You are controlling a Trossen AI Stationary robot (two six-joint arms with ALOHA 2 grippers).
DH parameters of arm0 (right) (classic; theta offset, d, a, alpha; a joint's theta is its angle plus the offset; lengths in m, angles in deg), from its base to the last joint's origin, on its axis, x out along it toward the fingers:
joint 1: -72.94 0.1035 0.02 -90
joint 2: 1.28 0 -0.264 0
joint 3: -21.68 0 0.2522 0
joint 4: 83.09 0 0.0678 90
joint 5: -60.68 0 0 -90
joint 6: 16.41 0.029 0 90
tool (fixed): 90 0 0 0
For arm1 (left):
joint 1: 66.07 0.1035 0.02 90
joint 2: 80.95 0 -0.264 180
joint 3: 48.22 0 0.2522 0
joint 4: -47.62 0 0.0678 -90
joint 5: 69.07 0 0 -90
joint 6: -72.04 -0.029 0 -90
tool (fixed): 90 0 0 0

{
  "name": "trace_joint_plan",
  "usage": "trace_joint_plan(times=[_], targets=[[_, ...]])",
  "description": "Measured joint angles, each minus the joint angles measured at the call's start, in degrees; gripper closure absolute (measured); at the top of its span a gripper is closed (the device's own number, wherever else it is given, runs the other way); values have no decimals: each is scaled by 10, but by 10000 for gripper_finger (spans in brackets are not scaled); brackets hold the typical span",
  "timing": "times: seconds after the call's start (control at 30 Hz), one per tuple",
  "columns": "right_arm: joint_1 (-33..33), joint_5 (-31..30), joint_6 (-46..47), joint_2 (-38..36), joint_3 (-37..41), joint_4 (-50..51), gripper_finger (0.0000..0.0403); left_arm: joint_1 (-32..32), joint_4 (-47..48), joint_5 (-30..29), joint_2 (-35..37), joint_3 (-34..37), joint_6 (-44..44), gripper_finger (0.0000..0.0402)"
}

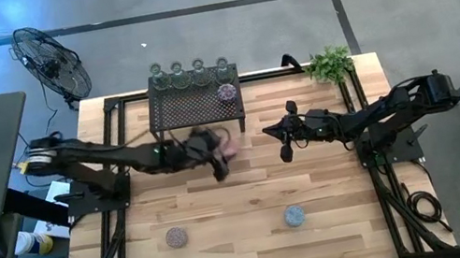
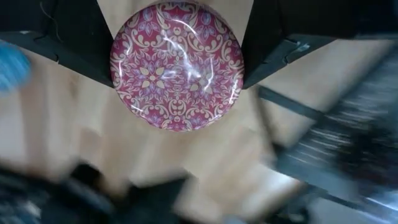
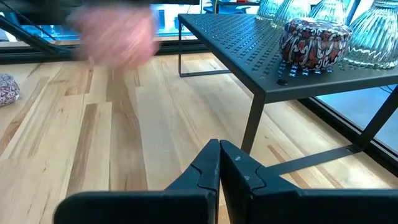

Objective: Pick & Place candle stick holders
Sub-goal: Put the pink scented candle on the shelf

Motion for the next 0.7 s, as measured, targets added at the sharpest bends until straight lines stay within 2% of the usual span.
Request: trace_joint_plan(times=[0.07,0.23,0.47,0.7], targets=[[0,0,0,0,0,1,401,23,5,-21,25,0,1,112],[0,0,0,0,0,1,401,113,31,-21,51,0,-10,112],[0,0,0,0,0,1,401,228,28,4,33,0,-52,111],[0,-3,-2,0,0,-1,401,284,-12,47,4,0,-75,111]])
